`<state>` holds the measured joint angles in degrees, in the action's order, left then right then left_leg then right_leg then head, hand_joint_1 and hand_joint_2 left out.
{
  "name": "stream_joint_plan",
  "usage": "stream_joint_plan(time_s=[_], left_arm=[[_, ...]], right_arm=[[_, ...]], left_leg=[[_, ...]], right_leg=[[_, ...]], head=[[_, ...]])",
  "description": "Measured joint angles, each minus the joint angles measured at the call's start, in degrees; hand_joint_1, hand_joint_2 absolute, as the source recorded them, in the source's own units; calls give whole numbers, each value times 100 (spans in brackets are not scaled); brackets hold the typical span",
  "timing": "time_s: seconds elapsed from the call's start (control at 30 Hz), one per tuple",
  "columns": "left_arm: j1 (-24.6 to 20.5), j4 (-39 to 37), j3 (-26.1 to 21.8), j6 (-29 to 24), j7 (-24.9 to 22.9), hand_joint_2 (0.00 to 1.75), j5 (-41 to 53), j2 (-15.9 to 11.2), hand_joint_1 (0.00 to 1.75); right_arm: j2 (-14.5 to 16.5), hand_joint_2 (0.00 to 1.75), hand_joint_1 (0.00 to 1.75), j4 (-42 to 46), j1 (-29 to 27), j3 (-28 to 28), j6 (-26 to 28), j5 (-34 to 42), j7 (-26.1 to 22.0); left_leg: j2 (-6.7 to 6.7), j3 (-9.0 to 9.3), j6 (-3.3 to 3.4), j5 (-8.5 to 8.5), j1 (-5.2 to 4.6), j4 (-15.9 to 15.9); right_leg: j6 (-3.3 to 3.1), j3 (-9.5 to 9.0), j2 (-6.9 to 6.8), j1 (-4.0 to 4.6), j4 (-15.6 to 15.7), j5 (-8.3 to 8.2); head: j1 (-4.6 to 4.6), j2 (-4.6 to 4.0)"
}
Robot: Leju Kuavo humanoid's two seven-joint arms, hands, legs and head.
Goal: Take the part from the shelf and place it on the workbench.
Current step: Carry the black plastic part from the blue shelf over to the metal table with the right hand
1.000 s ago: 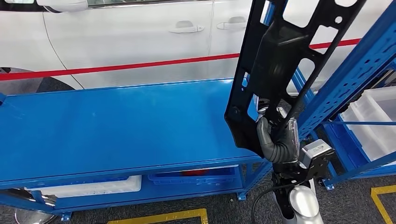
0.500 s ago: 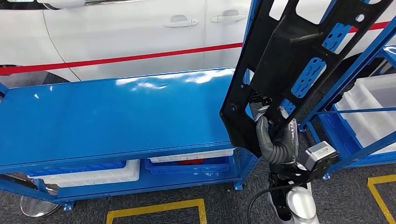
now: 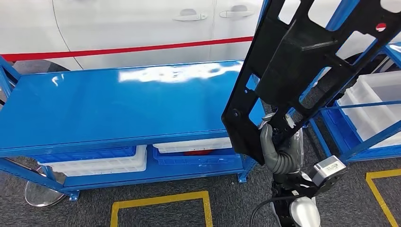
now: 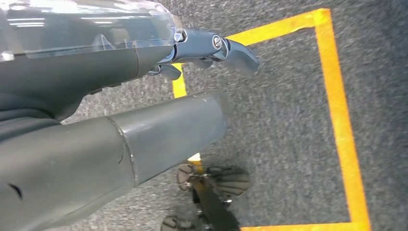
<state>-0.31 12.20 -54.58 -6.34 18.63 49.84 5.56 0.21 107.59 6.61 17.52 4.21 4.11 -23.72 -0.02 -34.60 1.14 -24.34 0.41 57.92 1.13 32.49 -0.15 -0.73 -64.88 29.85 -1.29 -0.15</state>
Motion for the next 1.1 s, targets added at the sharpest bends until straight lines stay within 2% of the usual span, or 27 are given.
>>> stream_joint_plan(time_s=[0.03,0.07,0.1,0.17,0.2,0.23,0.3,0.33,0.37,0.4,0.43,0.47,0.53,0.57,0.6,0.67,0.7,0.73,0.8,0.83,0.87,0.9,0.93,0.97,1.0,1.07,1.1], left_arm=[[1,0,-7,0,-1,0,5,1,0],[2,0,-15,0,-3,0,10,1,0],[4,0,-24,0,-5,0,18,2,0],[15,0,-39,4,-10,0,41,-5,0],[22,0,-43,10,-11,0,52,-10,0],[30,0,-44,19,-15,0,61,-16,0],[36,0,-45,38,-22,0,69,-21,0],[37,0,-46,47,-25,0,73,-21,0],[38,0,-49,59,-25,0,74,-22,0],[40,0,-54,73,-25,0,78,-23,0],[41,1,-61,86,-25,0,85,-24,0],[41,1,-69,96,-25,0,93,-25,0],[33,4,-80,107,-26,0,118,-25,0],[34,7,-84,110,-28,0,134,-25,0],[38,9,-87,114,-36,0,153,-25,0],[63,17,-99,117,-58,0,207,-25,0],[71,21,-109,114,-76,0,238,-25,0],[77,29,-119,110,-89,0,266,-25,0],[82,46,-137,102,-110,0,304,-26,0],[85,56,-145,101,-112,0,310,-28,0],[87,64,-155,101,-116,0,314,-30,0],[89,71,-166,101,-120,0,315,-31,0],[90,76,-176,101,-125,0,317,-31,0],[92,78,-183,99,-129,0,324,-31,0],[91,79,-186,92,-139,0,343,-23,0],[93,81,-189,56,-168,0,415,-9,0],[94,83,-190,34,-188,0,463,-2,0]], right_arm=[[6,175,175,35,-21,22,9,-13,-17],[11,175,175,69,-46,39,19,-27,-38],[15,175,175,98,-74,55,29,-41,-59],[22,175,175,126,-138,92,47,-75,-87],[30,175,175,132,-167,116,58,-92,-92],[41,175,175,135,-201,143,68,-106,-93],[70,175,175,136,-286,198,86,-128,-95],[84,175,175,131,-342,223,91,-141,-97],[101,175,175,121,-409,251,94,-166,-102],[120,175,175,107,-483,284,96,-197,-112],[138,175,175,91,-559,318,95,-230,-126],[158,175,175,77,-633,355,92,-266,-142],[200,175,175,62,-770,428,81,-321,-176],[225,175,175,54,-840,469,67,-343,-190],[255,175,175,43,-917,516,44,-359,-203],[312,175,175,-1,-1087,606,-32,-380,-226],[343,175,175,-35,-1170,645,-76,-385,-237],[369,175,175,-78,-1244,676,-114,-384,-245],[410,175,175,-168,-1354,724,-162,-373,-251],[422,175,175,-210,-1391,742,-174,-368,-251],[432,175,175,-249,-1420,754,-184,-361,-251],[441,175,175,-285,-1440,761,-192,-352,-251],[450,175,175,-318,-1453,763,-198,-345,-251],[462,175,175,-346,-1459,764,-205,-335,-249],[472,175,175,-368,-1457,764,-215,-322,-241],[481,175,175,-421,-1435,764,-268,-282,-221],[480,175,175,-459,-1422,765,-304,-253,-219]], left_leg=[[-2,-41,-26,25,-6,30],[-3,-65,-58,52,-9,49],[-4,-82,-96,90,-10,50],[-11,-106,-172,137,-8,41],[-14,-149,-204,48,-5,97],[-17,-209,-231,-140,1,244],[-15,-374,-278,-693,28,833],[-15,-434,-302,-889,39,1173],[-14,-443,-324,-958,47,1421],[-14,-376,-342,-899,57,1510],[-14,-216,-353,-751,69,1397],[-14,31,-359,-594,83,1110],[-28,572,-333,-539,85,342],[-38,735,-300,-580,75,72],[-48,802,-257,-627,56,-68],[-39,743,-151,-552,45,-108],[-24,693,-94,-488,47,-121],[-8,628,-39,-411,55,-139],[12,459,31,-255,46,-148],[15,366,45,-185,34,-139],[18,269,50,-119,18,-128],[20,175,52,-59,0,-114],[21,82,51,-2,-20,-98],[20,-1,49,53,-40,-84],[19,-64,42,103,-55,-71],[18,-138,7,203,-75,-59],[22,-152,-23,257,-67,-67]], right_leg=[[-30,-224,2,15,332,3],[-59,-360,4,33,558,34],[-85,-400,5,51,660,61],[-155,-339,-9,38,707,-33],[-201,-295,-19,21,734,-94],[-245,-240,-30,2,762,-165],[-294,-104,-44,-4,771,-290],[-295,-29,-52,-2,763,-345],[-287,51,-61,-2,750,-399],[-275,136,-68,-5,730,-450],[-257,220,-72,-10,704,-495],[-235,299,-73,-16,670,-536],[-172,419,-70,-12,599,-606],[-134,443,-70,-7,581,-643],[-95,453,-70,-6,581,-687],[-19,462,-62,-12,605,-766],[10,499,-51,-20,568,-697],[32,559,-38,-24,439,-511],[58,723,-21,-33,-136,101],[66,789,-17,-33,-501,348],[68,809,-16,-33,-802,455],[58,760,-15,-28,-957,421],[32,620,-14,-16,-922,286],[-14,382,-13,3,-693,125],[-78,59,-12,32,-305,36],[-184,-534,-15,95,540,80],[-213,-688,-15,125,793,127]], head=[[-2,0],[6,0],[16,0],[41,0],[39,0],[26,0],[-3,0],[-12,0],[-12,0],[-13,0],[-14,0],[-14,0],[-20,1],[-20,1],[-27,1],[-32,1],[-33,1],[-21,0],[5,0],[15,0],[22,0],[27,0],[34,0],[41,0],[44,0],[45,0],[47,0]])
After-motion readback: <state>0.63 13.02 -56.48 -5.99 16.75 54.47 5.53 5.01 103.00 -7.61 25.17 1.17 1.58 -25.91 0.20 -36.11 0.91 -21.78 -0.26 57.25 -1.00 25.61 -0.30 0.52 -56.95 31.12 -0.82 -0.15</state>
